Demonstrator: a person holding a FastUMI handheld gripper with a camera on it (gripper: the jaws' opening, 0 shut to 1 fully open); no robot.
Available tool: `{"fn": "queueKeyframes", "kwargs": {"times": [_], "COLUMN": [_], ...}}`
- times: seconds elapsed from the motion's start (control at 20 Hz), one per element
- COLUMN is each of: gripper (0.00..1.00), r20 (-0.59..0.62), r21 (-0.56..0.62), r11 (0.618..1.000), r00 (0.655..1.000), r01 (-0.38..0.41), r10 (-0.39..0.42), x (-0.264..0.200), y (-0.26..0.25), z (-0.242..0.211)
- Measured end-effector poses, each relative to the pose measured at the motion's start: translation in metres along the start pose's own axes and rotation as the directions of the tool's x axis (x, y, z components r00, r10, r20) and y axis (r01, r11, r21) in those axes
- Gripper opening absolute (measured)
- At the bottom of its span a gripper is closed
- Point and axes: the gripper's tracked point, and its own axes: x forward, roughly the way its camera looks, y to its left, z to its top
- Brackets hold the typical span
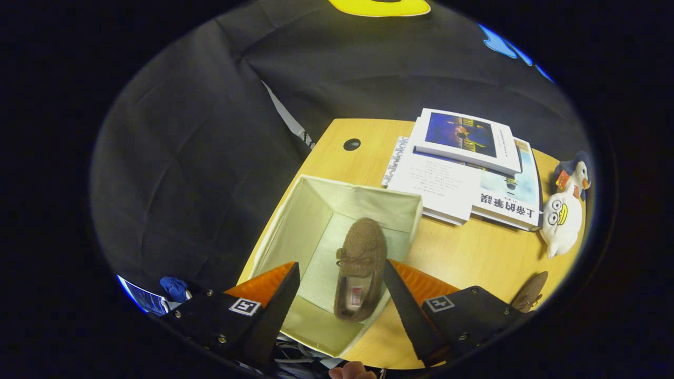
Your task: Open the storage box then place both shoes into the box .Put the left shoe in first, then the right shoe, with the right side of both shoes facing outward in a uniform manner.
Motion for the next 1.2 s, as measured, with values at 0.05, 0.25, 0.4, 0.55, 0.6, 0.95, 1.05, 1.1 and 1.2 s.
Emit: {"fn": "queueKeyframes", "kwargs": {"times": [0.05,0.25,0.4,0.55,0.6,0.95,1.05,1.1,1.2], "gripper": [0.97,0.98,0.97,0.97,0.97,0.98,0.98,0.98,0.98], "r20": [0.010,0.062,0.091,0.099,0.102,0.107,0.111,0.115,0.117], "r21": [0.005,0.025,0.033,0.055,0.063,0.136,0.178,0.193,0.207], "r11": [1.000,1.000,0.999,0.998,0.997,0.984,0.978,0.974,0.969], "r00": [1.000,0.998,0.996,0.994,0.993,0.986,0.985,0.984,0.980], "r01": [0.002,0.006,0.023,0.039,0.049,0.114,0.113,0.114,0.135], "r10": [-0.002,-0.008,-0.026,-0.045,-0.056,-0.129,-0.134,-0.138,-0.162], "x": [-0.008,-0.043,-0.068,-0.087,-0.093,-0.123,-0.131,-0.135,-0.141], "y": [-0.007,-0.036,-0.061,-0.088,-0.099,-0.169,-0.185,-0.194,-0.213], "z": [0.001,0.005,0.002,-0.009,-0.012,-0.044,-0.053,-0.056,-0.066]}}
